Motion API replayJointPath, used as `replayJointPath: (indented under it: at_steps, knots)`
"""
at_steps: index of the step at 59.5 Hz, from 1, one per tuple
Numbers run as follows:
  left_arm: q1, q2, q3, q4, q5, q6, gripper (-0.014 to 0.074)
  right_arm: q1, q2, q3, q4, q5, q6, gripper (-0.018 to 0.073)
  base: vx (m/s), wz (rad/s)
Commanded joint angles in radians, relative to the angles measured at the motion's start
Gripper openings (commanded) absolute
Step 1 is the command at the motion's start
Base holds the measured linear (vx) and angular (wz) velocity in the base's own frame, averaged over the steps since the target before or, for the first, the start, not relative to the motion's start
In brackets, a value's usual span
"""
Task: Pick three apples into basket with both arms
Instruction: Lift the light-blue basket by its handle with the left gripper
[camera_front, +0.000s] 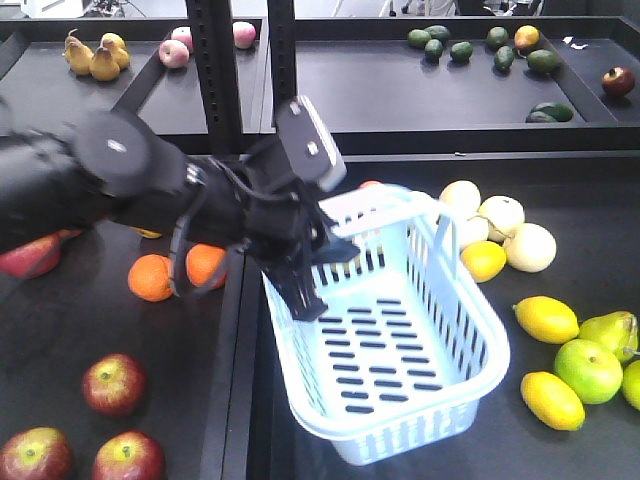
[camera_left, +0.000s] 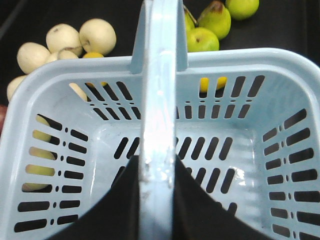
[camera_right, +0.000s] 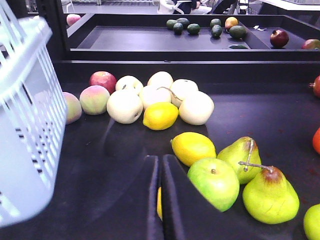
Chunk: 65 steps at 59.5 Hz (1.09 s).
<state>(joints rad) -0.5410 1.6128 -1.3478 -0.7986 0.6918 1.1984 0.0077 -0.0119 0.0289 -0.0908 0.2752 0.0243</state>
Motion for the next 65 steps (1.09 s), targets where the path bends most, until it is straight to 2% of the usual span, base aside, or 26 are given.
replayJointPath:
  at_steps: [1,6,15,20,27,31,37,46,59,65]
  knots:
    - [-0.004,-0.120,-0.033,-0.051,0.015,-0.098,-0.0008,-0.002,-0.011,0.013,-0.002,-0.072,-0.009,0.0008,0.00,0.00]
    - [-0.004,-0.175,-0.033,-0.048,0.076,-0.198,-0.0008,-0.002,-0.011,0.013,-0.002,-0.072,-0.009,0.0008,0.00,0.00]
    - [-0.004,-0.276,-0.032,0.001,0.165,-0.299,-0.0008,-0.002,-0.011,0.013,-0.002,-0.072,-0.009,0.0008,0.00,0.00]
    - [-0.004,-0.325,-0.032,0.059,0.180,-0.353,-0.0008,-0.002,-0.011,0.013,-0.002,-0.072,-0.009,0.0008,0.00,0.00]
    - [-0.004,-0.417,-0.017,0.168,0.187,-0.481,-0.0008,-0.002,-0.011,0.013,-0.002,-0.072,-0.009,0.0008,0.00,0.00]
    - [-0.004,-0.475,0.019,0.201,0.178,-0.539,-0.0008,-0.002,-0.011,0.013,-0.002,-0.072,-0.009,0.0008,0.00,0.00]
    - [-0.004,-0.571,0.086,0.219,0.157,-0.570,-0.0008,-0.002,-0.011,0.013,-0.002,-0.072,-0.009,0.0008,0.00,0.00]
    - [-0.004,-0.707,0.236,0.219,0.058,-0.576,-0.0008,-0.002,-0.011,0.013,-0.002,-0.072,-0.009,0.0008,0.00,0.00]
    - [-0.004,-0.897,0.436,0.218,-0.181,-0.702,-0.0008,-0.002,-0.011,0.013,-0.002,-0.072,-0.009,0.0008,0.00,0.00]
    - [-0.004,-0.957,0.509,0.218,-0.264,-0.711,-0.0008,-0.002,-0.011,0.013,-0.002,-0.072,-0.009,0.0008,0.00,0.00]
